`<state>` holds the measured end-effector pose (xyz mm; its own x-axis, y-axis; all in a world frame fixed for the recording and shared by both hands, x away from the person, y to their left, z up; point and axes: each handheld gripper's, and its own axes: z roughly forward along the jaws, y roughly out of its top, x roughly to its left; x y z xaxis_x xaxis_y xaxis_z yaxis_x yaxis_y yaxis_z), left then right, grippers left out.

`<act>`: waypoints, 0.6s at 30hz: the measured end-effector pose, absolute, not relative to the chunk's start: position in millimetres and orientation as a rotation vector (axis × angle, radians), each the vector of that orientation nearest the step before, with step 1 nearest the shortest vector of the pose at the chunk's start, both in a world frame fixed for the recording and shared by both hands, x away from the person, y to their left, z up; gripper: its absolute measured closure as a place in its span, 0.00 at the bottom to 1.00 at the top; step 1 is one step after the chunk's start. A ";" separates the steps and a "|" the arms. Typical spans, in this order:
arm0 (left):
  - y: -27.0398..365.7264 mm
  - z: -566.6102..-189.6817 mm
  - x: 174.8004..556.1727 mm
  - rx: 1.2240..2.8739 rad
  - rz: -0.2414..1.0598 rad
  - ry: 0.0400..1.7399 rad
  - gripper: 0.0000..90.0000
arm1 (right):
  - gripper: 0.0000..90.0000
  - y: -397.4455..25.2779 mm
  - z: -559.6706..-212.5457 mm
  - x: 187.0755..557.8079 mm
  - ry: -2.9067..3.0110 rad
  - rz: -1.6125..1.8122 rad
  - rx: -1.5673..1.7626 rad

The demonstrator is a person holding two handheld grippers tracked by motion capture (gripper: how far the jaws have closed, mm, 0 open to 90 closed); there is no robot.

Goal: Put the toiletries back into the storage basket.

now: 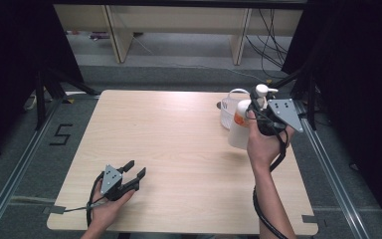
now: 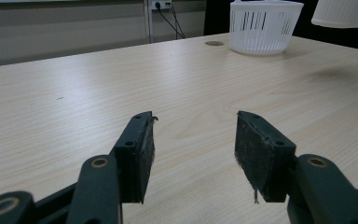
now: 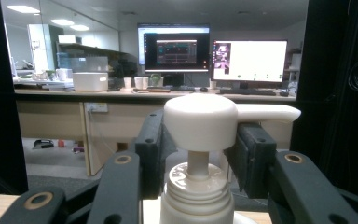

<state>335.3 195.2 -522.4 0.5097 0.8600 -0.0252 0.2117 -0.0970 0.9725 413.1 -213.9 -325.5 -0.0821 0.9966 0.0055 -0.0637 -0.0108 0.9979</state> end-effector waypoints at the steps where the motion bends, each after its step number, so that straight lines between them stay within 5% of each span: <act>1: 195.2 -522.4 335.3 1.609 0.708 0.938 0.52 | 0.67 -214.2 -325.5 414.2 1.212 1.308 1.120; 18: 195.1 -522.5 335.6 1.611 0.703 0.934 0.51 | 0.67 -213.2 -317.1 424.2 1.204 1.305 1.101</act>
